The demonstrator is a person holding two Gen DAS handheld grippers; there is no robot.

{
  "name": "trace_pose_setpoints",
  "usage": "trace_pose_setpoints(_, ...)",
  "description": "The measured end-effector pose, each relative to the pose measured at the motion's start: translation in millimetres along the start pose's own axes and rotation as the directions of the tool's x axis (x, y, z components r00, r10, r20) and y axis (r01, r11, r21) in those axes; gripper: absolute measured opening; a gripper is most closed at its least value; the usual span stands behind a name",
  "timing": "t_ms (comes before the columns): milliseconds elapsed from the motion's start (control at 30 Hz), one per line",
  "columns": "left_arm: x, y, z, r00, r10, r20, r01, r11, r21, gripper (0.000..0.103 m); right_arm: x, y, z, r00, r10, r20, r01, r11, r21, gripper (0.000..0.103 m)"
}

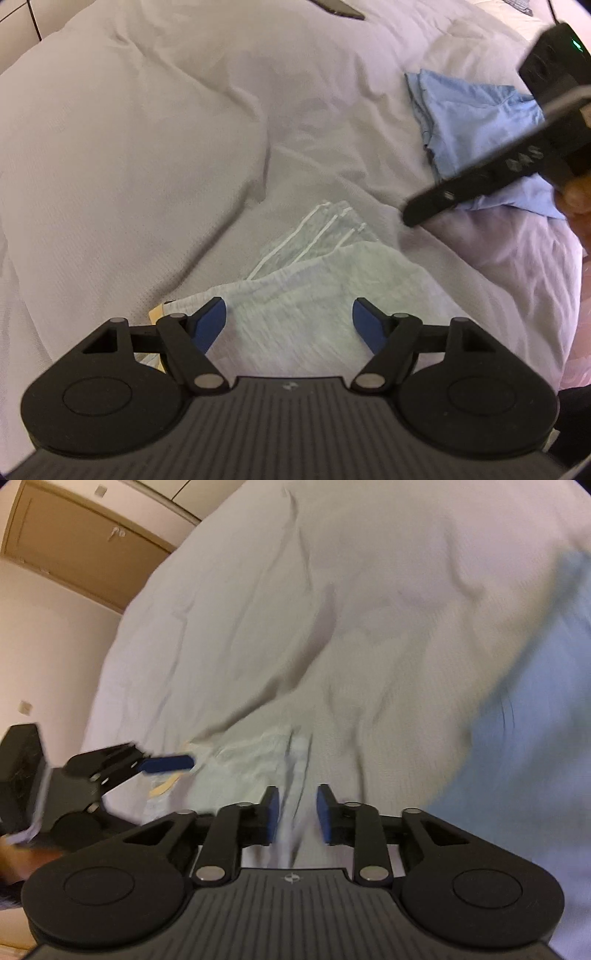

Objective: Fold clothes

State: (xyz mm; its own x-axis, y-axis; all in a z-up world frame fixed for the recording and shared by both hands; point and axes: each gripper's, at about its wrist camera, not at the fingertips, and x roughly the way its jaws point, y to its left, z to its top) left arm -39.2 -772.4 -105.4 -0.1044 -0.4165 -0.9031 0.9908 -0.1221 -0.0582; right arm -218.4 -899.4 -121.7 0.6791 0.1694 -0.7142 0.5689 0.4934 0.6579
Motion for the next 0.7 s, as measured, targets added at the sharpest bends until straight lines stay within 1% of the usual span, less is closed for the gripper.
trace_pose_setpoints(133,5.5,-2.7,-8.6,1.0,0.005,-0.024,-0.004,1.0,0.02,0.071,9.2,12.0,-30.2,0.998,0.02,-0.065,-0.021,1.0,-0.019,0.042)
trace_pose_setpoints(200,11.6,-0.5,-5.7,1.0,-0.001,-0.021,0.002,1.0,0.024,0.071,18.8,16.5,-43.0,0.996,0.019,-0.091,-0.021,1.0,-0.022,0.042)
trace_pose_setpoints(233,16.3,-0.7,-3.6,1.0,-0.002,-0.019,0.003,0.999,0.032,0.072,26.3,18.5,-48.7,0.995,0.018,-0.1,-0.02,1.0,-0.021,0.033)
trace_pose_setpoints(267,21.0,-1.0,-1.4,1.0,-0.004,-0.018,0.004,0.999,0.04,0.073,30.2,19.1,-51.4,0.994,0.02,-0.109,-0.021,1.0,-0.016,0.012)
trace_pose_setpoints(300,25.9,-1.3,1.1,1.0,-0.004,-0.016,0.005,0.999,0.049,0.075,30.2,18.8,-51.9,0.995,0.012,-0.1,-0.012,1.0,-0.007,0.011)
trace_pose_setpoints(333,31.2,-2.3,4.9,1.0,-0.003,-0.016,0.004,0.998,0.061,0.076,30.2,18.5,-52.5,0.996,0.004,-0.09,-0.003,1.0,0.003,0.008)
trace_pose_setpoints(400,38.9,-4.3,11.1,1.0,-0.004,-0.015,0.005,0.997,0.083,0.076,27.9,15.7,-53.0,0.998,-0.009,-0.068,0.011,0.999,0.031,0.006)
trace_pose_setpoints(433,41.0,-5.4,13.7,1.0,-0.004,-0.012,0.005,0.995,0.096,0.076,25.8,14.1,-53.7,0.998,-0.014,-0.057,0.016,0.999,0.049,0.006)
trace_pose_setpoints(500,34.1,-7.9,17.2,1.0,0.0,-0.002,0.0,0.991,0.132,0.073,22.3,16.2,-57.3,0.999,-0.03,-0.03,0.032,0.997,0.064,0.009)
trace_pose_setpoints(533,29.3,-9.2,18.0,1.0,0.002,0.004,-0.002,0.988,0.151,0.068,14.4,17.7,-59.4,0.999,-0.044,-0.008,0.044,0.997,0.07,0.019)
trace_pose_setpoints(567,19.3,-10.9,15.5,1.0,0.0,0.015,-0.003,0.985,0.173,0.067,4.5,19.3,-62.2,0.998,-0.058,0.019,0.056,0.995,0.082,0.021)
trace_pose_setpoints(667,-10.2,-16.4,7.1,0.999,-0.01,0.042,0.0,0.972,0.237,0.067,-19.9,23.1,-80.4,0.994,-0.086,0.074,0.077,0.99,0.118,0.022)
trace_pose_setpoints(700,-17.2,-20.7,0.3,0.999,-0.039,0.037,0.028,0.966,0.256,0.067,-26.6,25.7,-89.6,0.992,-0.094,0.081,0.084,0.989,0.121,0.023)
